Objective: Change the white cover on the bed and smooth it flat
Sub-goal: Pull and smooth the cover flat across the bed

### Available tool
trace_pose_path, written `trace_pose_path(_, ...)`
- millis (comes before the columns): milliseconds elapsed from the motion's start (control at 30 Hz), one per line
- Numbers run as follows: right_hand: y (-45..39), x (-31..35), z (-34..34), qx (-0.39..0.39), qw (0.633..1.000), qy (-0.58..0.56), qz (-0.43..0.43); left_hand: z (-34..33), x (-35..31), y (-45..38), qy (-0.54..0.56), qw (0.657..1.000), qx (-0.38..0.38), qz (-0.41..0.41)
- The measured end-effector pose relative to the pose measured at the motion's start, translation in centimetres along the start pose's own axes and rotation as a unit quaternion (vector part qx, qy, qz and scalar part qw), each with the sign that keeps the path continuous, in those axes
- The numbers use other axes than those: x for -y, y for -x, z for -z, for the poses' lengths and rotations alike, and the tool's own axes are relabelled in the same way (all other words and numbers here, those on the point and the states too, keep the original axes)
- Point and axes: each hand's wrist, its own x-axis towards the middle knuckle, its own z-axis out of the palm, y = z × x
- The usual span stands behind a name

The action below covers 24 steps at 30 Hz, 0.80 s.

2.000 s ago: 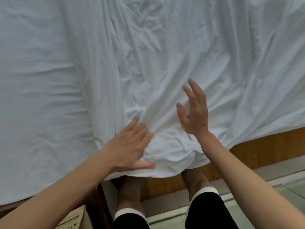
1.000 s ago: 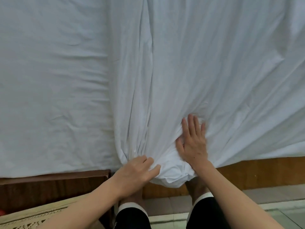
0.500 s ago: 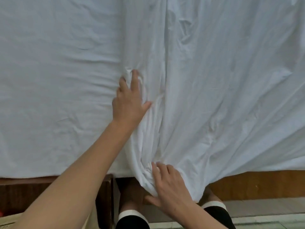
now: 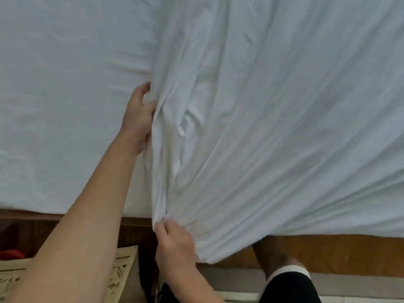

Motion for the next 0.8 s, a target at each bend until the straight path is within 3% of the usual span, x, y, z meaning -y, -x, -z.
trace_pose_path(67, -0.1, -0.8, -1.4, 0.165, 0.984, 0.058, 0.027, -0.8, 1.8, 0.1, -0.224, 0.965, -0.130, 0.028)
trace_pose_path(133, -0.4, -1.1, -1.1, 0.228, 0.971, 0.059, 0.044, -1.6, 2.2, 1.2, -0.237, 0.951, -0.200, 0.011)
trace_pose_path(200, -0.1, -0.9, 0.0, 0.241, 0.965, 0.026, 0.103, -2.8, 2.9, 2.4, -0.247, 0.949, -0.188, -0.056)
trace_pose_path(267, -0.5, -1.2, 1.6, 0.199, 0.961, -0.032, 0.191, -4.2, 3.7, 3.7, -0.341, 0.923, -0.149, -0.100)
trace_pose_path(333, -2.5, -2.3, 3.6, 0.095, 0.959, -0.099, 0.247, -5.1, 4.2, 3.9, -0.406, 0.891, -0.160, -0.126)
trace_pose_path(433, -9.0, -5.7, 7.6, -0.133, 0.968, -0.099, 0.189, -4.6, 3.9, 2.7, -0.429, 0.870, -0.207, -0.127)
trace_pose_path(500, -14.1, -8.6, 9.9, -0.191, 0.971, -0.024, 0.142, -3.7, 3.8, 1.9, -0.450, 0.856, -0.212, -0.141)
trace_pose_path(567, -18.3, -11.9, 10.3, -0.160, 0.973, 0.050, 0.162, -3.1, 3.8, 1.9, -0.424, 0.858, -0.244, -0.157)
trace_pose_path(633, -20.8, -14.8, 10.0, -0.115, 0.963, 0.120, 0.214, -2.9, 3.3, 2.2, -0.338, 0.886, -0.292, -0.123)
trace_pose_path(700, -21.7, -17.3, 10.1, -0.101, 0.949, 0.174, 0.244, -2.3, 2.0, 2.8, -0.200, 0.924, -0.304, -0.121)
trace_pose_path(800, -20.7, -20.3, 10.7, -0.093, 0.958, 0.179, 0.202, 0.6, -0.3, 4.2, 0.067, 0.960, -0.261, -0.078)
